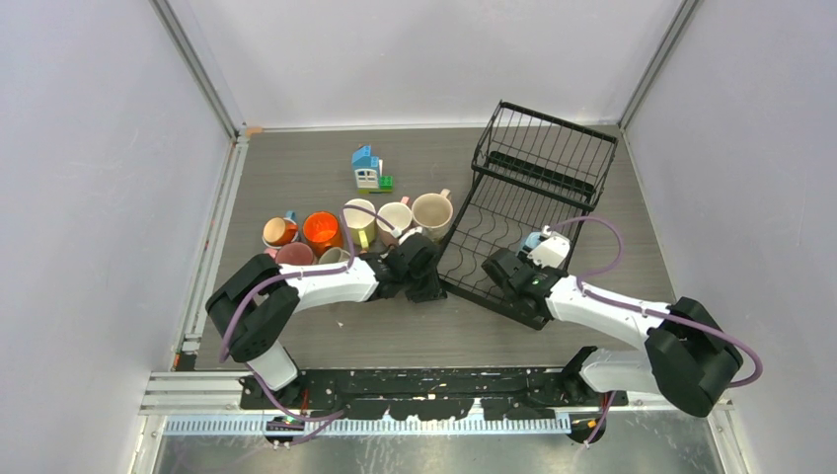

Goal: Unload the cups from the dish rack
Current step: Unload the cup from the dish rack.

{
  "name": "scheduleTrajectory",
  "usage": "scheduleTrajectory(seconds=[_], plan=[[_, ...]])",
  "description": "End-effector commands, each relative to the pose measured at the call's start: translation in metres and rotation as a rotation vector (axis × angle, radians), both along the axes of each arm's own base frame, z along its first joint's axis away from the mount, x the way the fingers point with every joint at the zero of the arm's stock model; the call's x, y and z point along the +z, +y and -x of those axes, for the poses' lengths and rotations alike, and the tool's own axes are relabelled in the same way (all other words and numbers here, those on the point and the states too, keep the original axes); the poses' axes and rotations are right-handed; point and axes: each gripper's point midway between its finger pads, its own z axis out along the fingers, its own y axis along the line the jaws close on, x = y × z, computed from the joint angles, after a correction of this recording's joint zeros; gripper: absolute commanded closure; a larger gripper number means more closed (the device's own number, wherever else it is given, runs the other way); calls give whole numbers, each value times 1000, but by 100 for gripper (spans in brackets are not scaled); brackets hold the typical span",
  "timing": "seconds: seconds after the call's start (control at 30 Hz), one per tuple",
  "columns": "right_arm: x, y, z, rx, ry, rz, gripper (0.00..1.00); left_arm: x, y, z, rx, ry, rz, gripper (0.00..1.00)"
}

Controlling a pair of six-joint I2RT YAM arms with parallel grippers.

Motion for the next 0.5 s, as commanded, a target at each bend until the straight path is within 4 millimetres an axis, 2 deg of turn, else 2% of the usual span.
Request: scheduleTrajectory(seconds=[0.0, 0.27, 0.47], plan=[[10, 2, -13, -18, -57, 22, 66, 20, -8, -14, 8, -75, 62, 74], [14, 0, -9, 4, -47, 28, 99, 24, -7, -12, 2, -78, 73, 71], [33, 8, -8, 57, -56, -13, 99, 43, -11, -8, -30, -89, 108, 66]])
